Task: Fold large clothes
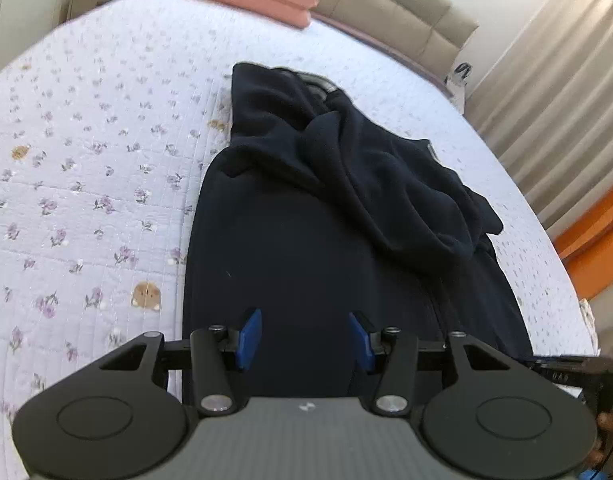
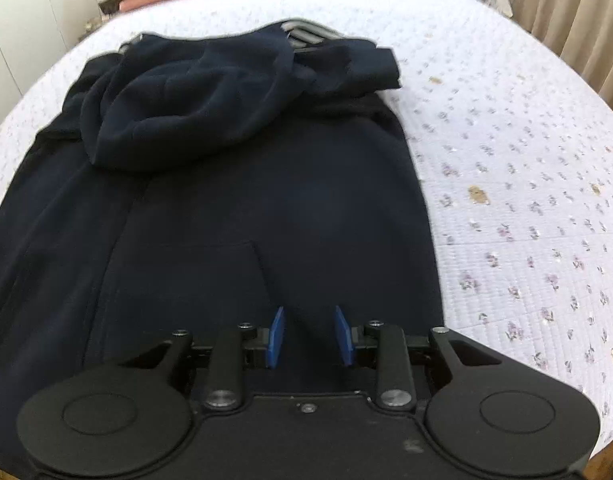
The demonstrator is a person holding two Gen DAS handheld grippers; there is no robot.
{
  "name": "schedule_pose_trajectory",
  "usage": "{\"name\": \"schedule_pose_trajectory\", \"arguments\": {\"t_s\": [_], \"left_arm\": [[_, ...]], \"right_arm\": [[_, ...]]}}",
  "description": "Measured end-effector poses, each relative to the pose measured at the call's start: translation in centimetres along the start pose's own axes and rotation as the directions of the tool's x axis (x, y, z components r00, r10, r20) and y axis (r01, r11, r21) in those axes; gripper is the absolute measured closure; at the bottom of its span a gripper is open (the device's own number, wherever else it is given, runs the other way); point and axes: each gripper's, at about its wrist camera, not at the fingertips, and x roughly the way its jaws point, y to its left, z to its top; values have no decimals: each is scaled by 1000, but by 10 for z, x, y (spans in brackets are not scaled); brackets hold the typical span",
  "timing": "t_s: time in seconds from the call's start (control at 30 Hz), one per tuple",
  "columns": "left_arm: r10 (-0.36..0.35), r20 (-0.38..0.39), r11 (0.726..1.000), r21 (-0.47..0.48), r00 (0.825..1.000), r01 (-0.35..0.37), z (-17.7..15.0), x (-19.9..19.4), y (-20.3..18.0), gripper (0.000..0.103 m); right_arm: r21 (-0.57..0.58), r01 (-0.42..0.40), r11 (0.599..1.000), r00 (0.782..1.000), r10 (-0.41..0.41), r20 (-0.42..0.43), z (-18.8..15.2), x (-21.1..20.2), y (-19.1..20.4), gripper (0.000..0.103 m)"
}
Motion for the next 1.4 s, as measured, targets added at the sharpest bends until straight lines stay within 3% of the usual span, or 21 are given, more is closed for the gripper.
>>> {"name": "schedule_pose_trajectory", "arguments": {"t_s": [0.07,0.27,0.37,0.47,0.5,0.6,0.73,0.87,1.0,1.07,1.17,1.4], "left_arm": [[-1,35,1000,24,999,0,-12,-5,-4,53],[29,125,993,110,992,-43,-56,-29,-24,54],[99,143,982,146,985,-120,-82,-52,-33,54],[182,121,969,147,976,-199,-105,-77,-34,54],[184,90,973,126,979,-195,-108,-86,-30,54],[159,36,983,87,987,-162,-116,-108,-18,53],[196,43,980,37,980,-197,-132,-124,3,50],[103,8,988,-115,995,-101,-155,-128,31,50],[101,-21,984,-148,995,-103,-172,-123,41,50],[37,-29,981,-191,999,-42,-177,-119,47,48],[-75,-58,957,-286,995,56,-187,-107,57,47],[-134,-68,931,-351,989,102,-201,-97,56,49]], "right_arm": [[5,-19,1000,998,18,53,-10,-10,-6,68],[56,22,998,985,-32,170,-54,-43,-24,68],[169,20,985,986,-47,160,-78,-62,-49,67],[290,-28,956,996,1,93,-96,-77,-78,62],[313,-48,948,997,24,79,-100,-82,-87,56],[315,-79,946,995,58,78,-110,-90,-103,23],[317,-87,945,996,80,37,-124,-79,-104,25],[323,-117,939,993,122,7,-138,-61,-96,25],[336,-112,935,993,120,-4,-146,-57,-90,25],[345,-118,931,992,128,-7,-147,-57,-92,25],[355,-122,927,990,140,-26,-152,-56,-92,25],[426,-218,878,967,254,-30,-163,-52,-89,25]]}}
